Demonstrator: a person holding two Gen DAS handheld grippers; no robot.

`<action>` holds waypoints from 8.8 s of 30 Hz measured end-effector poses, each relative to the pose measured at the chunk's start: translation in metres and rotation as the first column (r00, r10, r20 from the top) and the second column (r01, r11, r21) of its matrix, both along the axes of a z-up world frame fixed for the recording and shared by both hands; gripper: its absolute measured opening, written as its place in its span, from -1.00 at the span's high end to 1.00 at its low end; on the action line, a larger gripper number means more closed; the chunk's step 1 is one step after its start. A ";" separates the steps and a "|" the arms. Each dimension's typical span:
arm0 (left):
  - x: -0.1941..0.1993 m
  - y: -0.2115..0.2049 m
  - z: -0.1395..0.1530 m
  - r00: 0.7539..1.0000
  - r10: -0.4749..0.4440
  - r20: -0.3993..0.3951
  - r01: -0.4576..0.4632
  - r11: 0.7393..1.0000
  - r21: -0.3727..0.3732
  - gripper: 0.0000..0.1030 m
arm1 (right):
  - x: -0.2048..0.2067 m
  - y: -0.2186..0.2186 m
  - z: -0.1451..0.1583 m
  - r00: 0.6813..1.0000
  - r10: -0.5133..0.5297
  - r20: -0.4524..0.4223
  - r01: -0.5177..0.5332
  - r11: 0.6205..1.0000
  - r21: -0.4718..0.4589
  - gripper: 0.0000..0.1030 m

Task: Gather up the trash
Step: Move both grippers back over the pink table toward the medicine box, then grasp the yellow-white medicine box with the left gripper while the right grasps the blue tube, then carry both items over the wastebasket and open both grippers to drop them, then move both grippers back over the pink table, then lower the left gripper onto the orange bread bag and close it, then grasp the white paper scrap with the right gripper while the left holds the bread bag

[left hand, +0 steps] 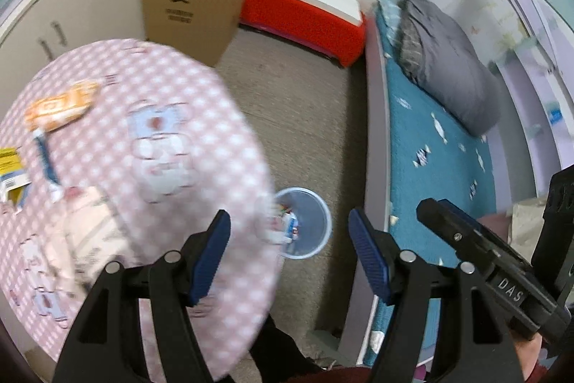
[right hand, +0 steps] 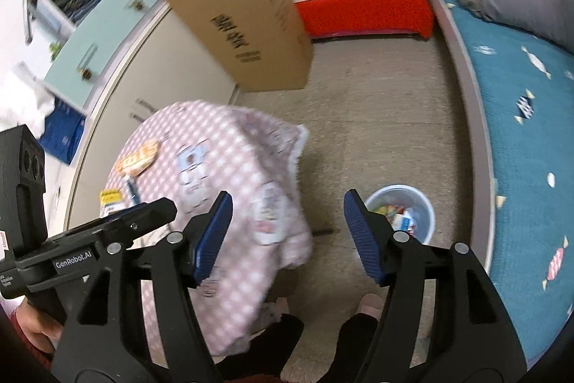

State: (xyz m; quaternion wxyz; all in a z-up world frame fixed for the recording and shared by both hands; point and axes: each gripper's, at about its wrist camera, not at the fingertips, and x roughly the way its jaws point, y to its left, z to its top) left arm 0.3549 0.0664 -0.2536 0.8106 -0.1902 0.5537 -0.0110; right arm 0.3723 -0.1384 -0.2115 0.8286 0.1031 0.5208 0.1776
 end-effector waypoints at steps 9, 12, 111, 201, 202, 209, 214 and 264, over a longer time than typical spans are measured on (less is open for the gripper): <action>-0.042 0.155 -0.010 0.981 0.194 -0.018 -0.193 0.980 0.048 -0.44 | -0.020 0.154 -0.018 0.989 0.142 -0.028 -0.142 0.990 0.003 -0.24; -0.055 0.211 -0.019 0.962 0.270 -0.037 -0.268 0.962 0.055 -0.45 | -0.025 0.202 -0.028 0.983 0.178 -0.036 -0.178 0.984 -0.002 -0.24; 0.060 -0.207 0.024 0.957 -0.290 0.023 0.290 0.957 0.014 0.22 | 0.006 -0.185 0.010 0.982 -0.187 -0.001 0.186 0.978 0.099 0.05; 0.012 0.273 -0.061 0.998 -0.056 0.027 0.049 0.977 0.206 -0.44 | -0.011 0.264 -0.088 0.994 -0.063 -0.086 0.062 0.998 -0.015 -0.32; 0.016 0.272 -0.062 0.997 -0.063 0.033 0.054 0.975 0.217 -0.44 | -0.008 0.265 -0.090 0.994 -0.067 -0.087 0.066 0.998 -0.017 -0.32; 0.036 0.267 -0.083 0.994 -0.108 0.034 0.097 0.966 0.239 -0.44 | 0.002 0.266 -0.106 0.991 -0.084 -0.100 0.083 0.996 -0.012 -0.33; 0.044 0.261 -0.092 0.990 -0.140 0.036 0.125 0.956 0.266 -0.39 | 0.009 0.265 -0.113 0.990 -0.101 -0.097 0.101 0.995 -0.008 -0.34; -0.112 0.225 -0.017 0.999 -0.036 0.025 0.032 0.988 0.148 0.47 | -0.094 0.254 -0.085 0.980 0.087 -0.179 -0.092 0.996 -0.020 0.78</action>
